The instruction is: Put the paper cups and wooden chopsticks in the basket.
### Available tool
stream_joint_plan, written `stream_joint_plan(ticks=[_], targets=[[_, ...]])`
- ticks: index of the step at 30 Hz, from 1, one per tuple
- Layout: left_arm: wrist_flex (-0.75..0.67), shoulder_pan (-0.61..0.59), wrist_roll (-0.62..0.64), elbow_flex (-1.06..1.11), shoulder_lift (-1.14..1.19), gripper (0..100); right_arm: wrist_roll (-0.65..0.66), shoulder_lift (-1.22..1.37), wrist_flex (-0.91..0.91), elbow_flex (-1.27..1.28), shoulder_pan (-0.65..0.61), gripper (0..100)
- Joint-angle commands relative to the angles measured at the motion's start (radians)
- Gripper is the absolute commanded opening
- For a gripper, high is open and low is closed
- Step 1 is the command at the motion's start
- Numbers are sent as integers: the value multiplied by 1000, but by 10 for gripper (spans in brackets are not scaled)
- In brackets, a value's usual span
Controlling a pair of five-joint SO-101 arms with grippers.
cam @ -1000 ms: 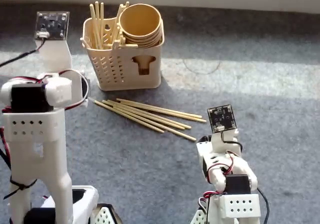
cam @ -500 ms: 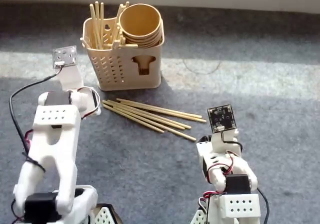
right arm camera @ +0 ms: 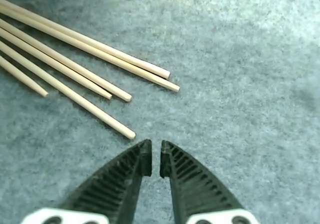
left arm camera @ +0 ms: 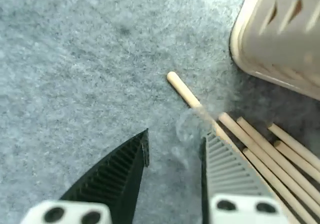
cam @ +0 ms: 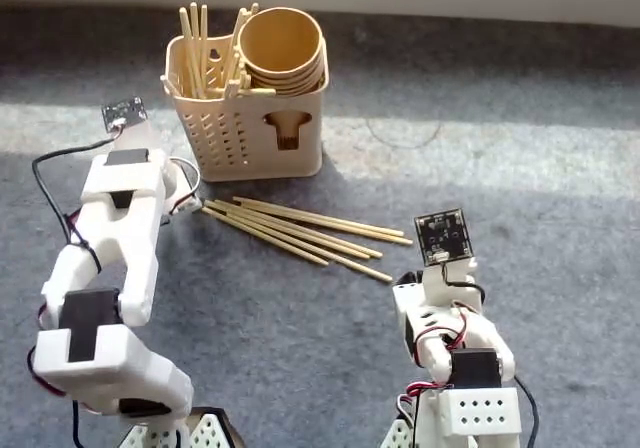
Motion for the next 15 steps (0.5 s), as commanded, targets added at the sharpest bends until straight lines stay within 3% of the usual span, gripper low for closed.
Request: stream_joint_plan(ticks=[1, 9, 15], targets=[[-11, -7, 77, -107, 41, 174, -3, -7, -22, -4, -4, 50], [-2, -7, 92, -308, 291, 167, -3, -7, -22, -4, -4, 50], [186, -5, 84, -466, 392, 31, -3, -7, -22, -4, -4, 50]])
